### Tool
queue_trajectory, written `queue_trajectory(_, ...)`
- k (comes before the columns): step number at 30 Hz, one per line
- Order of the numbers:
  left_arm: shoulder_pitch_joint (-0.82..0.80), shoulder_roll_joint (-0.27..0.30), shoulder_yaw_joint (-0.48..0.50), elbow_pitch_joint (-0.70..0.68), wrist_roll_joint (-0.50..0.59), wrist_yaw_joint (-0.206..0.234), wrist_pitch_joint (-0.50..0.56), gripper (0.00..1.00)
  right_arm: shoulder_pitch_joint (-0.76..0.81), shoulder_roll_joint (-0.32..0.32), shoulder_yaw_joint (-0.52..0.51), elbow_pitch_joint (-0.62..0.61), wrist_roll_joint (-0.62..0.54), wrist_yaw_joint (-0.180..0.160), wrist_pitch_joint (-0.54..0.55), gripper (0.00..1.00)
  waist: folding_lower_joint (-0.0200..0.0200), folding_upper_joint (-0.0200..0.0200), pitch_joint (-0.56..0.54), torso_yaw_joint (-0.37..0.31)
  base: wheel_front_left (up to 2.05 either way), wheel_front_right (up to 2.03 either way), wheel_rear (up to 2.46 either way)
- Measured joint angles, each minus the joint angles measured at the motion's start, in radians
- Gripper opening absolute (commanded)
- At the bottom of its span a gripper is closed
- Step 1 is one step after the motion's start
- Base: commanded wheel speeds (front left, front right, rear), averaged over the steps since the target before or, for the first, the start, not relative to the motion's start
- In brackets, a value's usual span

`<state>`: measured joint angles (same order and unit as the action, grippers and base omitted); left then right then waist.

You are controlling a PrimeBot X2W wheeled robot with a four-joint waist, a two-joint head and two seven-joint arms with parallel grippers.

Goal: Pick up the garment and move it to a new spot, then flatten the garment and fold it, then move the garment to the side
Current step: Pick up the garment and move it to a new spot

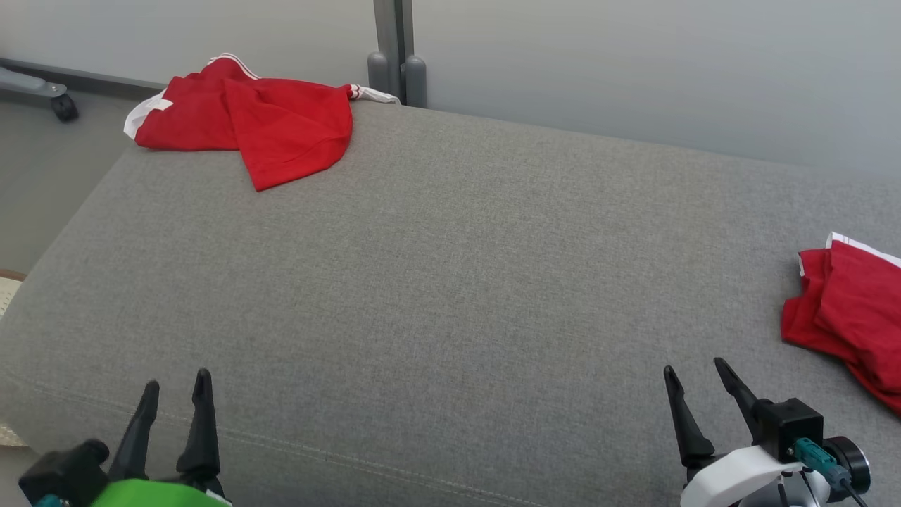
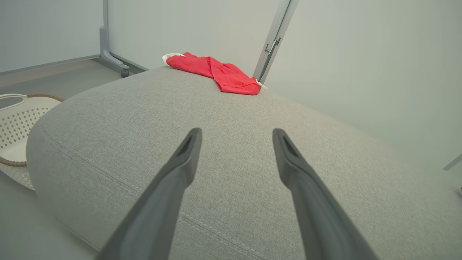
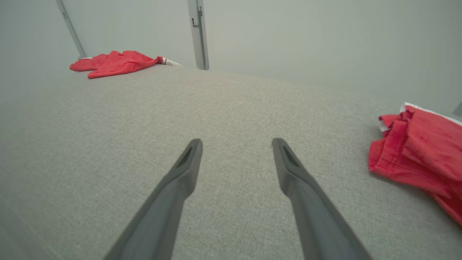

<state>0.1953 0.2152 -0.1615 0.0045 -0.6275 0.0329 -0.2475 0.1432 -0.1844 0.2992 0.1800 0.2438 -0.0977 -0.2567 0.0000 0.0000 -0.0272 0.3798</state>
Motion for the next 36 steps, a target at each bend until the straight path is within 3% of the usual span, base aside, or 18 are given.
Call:
queue_trajectory(3,-0.057,0.013,0.010,-0.022,-0.042,-0.015,0.035,1.00,0.000,-0.009,0.002,-0.018,-0.010,0.000,0.011,1.00,0.0000,0.0000,0.016,-0.007,0.00,0.00,0.00)
queue_trajectory(10,-0.274,0.112,0.101,-0.041,-0.104,-0.007,0.177,1.00,-0.045,-0.038,0.011,-0.080,-0.034,0.000,0.039,1.00,0.0000,0.0000,0.085,-0.025,0.00,0.00,0.00)
queue_trajectory(19,-0.563,0.131,0.250,0.180,-0.303,0.067,0.403,1.00,-0.081,-0.081,0.027,-0.120,-0.066,0.018,0.100,1.00,0.0000,0.0000,0.211,-0.073,0.00,0.00,0.00)
queue_trajectory(29,-0.827,0.173,0.329,0.301,-0.365,0.083,0.503,1.00,-0.135,-0.111,0.019,-0.177,-0.077,0.027,0.136,1.00,0.0000,0.0000,0.344,-0.147,0.00,0.00,0.00)
queue_trajectory(36,-0.934,0.205,0.328,0.401,-0.321,0.092,0.532,1.00,-0.165,-0.132,-0.007,-0.220,-0.078,0.027,0.145,1.00,0.0000,0.0000,0.443,-0.197,0.00,0.00,0.00)
